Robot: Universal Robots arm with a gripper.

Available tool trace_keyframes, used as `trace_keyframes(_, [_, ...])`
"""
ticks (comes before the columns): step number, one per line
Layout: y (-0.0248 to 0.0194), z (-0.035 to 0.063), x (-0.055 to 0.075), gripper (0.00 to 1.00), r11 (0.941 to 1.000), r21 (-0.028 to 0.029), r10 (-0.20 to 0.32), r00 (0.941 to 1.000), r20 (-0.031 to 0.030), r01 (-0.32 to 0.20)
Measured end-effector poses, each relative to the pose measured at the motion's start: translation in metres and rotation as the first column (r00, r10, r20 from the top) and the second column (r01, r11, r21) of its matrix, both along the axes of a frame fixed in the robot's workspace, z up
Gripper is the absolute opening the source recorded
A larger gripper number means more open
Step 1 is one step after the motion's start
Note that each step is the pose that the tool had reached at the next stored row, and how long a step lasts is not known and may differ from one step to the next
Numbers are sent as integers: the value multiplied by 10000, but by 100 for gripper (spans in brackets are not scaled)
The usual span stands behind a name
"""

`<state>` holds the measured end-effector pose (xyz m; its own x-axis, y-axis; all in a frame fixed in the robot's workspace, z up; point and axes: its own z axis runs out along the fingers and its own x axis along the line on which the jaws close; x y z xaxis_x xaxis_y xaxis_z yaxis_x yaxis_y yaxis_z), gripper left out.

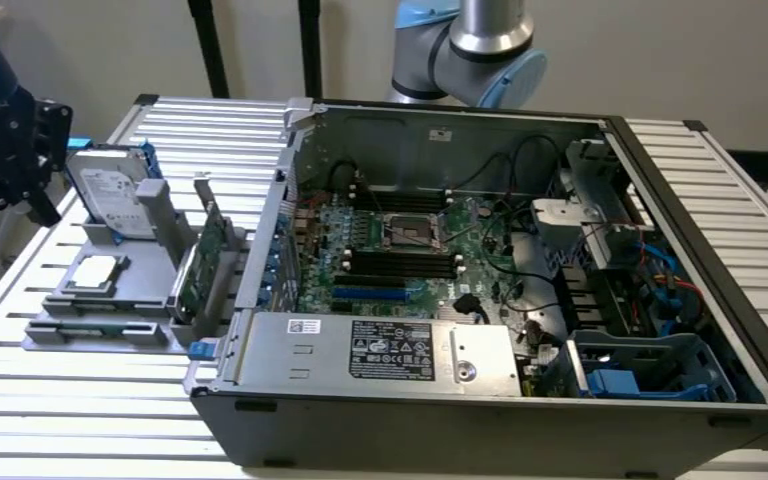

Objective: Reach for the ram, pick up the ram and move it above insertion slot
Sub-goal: 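Pick up the ram and move it above insertion slot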

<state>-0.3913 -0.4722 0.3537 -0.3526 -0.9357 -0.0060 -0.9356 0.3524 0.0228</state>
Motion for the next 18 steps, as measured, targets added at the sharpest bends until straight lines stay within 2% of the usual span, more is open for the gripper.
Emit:
trace_keyframes(4, [0, -23, 0, 11, 9974, 0, 725, 9974, 53, -725])
trace_keyframes(9, [0, -59, 0, 11, 9866, -5, 1634, 9865, 96, -1634])
trace_keyframes(14, [0, -102, 0, 11, 9678, -1, 2518, 9677, 108, -2518])
trace_keyframes(18, [0, -132, -1, 11, 9467, 13, 3221, 9466, 117, -3222])
